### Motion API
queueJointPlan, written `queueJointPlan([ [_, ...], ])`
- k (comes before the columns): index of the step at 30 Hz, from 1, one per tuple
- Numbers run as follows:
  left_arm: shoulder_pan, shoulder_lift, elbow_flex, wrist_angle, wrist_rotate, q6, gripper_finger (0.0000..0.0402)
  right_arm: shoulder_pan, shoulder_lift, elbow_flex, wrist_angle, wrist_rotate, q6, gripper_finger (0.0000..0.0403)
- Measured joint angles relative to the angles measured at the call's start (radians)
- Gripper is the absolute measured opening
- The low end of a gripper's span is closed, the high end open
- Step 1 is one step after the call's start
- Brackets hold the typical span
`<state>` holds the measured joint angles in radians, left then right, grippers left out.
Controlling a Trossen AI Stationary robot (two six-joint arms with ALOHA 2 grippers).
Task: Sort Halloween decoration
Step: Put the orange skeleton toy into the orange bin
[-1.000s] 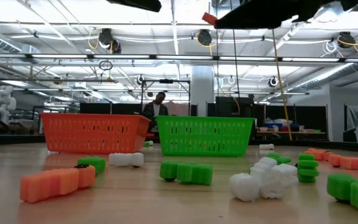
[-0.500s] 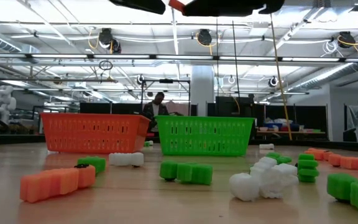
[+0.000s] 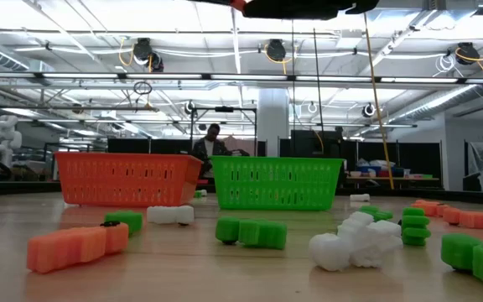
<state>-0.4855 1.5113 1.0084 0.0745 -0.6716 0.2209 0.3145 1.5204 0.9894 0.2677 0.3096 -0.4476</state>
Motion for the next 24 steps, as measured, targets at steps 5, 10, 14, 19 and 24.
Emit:
queueJointPlan([
  [5, 0.016, 0.028, 0.0, 0.017, 0.017, -0.002, 0.0103, 0.001, 0.0, -0.001, -0.009, 0.0, 0.002, 0.0011],
  [10, 0.015, 0.03, 0.0, 0.017, 0.013, -0.004, 0.006, 0.001, 0.0, -0.002, -0.017, -0.001, 0.016, 0.0011],
  [14, 0.013, 0.03, 0.0, 0.014, -0.006, -0.004, 0.0032, 0.001, 0.0, -0.002, -0.018, 0.002, 0.016, 0.0011],
  [19, 0.013, 0.03, 0.0, 0.014, -0.007, -0.004, 0.0019, 0.001, 0.0, -0.002, -0.017, 0.002, 0.017, 0.0013],
  [24, 0.012, 0.031, 0.0, 0.014, -0.006, 0.0, 0.0017, 0.006, 0.0, -0.001, -0.04, 0.004, 0.065, 0.0056],
])
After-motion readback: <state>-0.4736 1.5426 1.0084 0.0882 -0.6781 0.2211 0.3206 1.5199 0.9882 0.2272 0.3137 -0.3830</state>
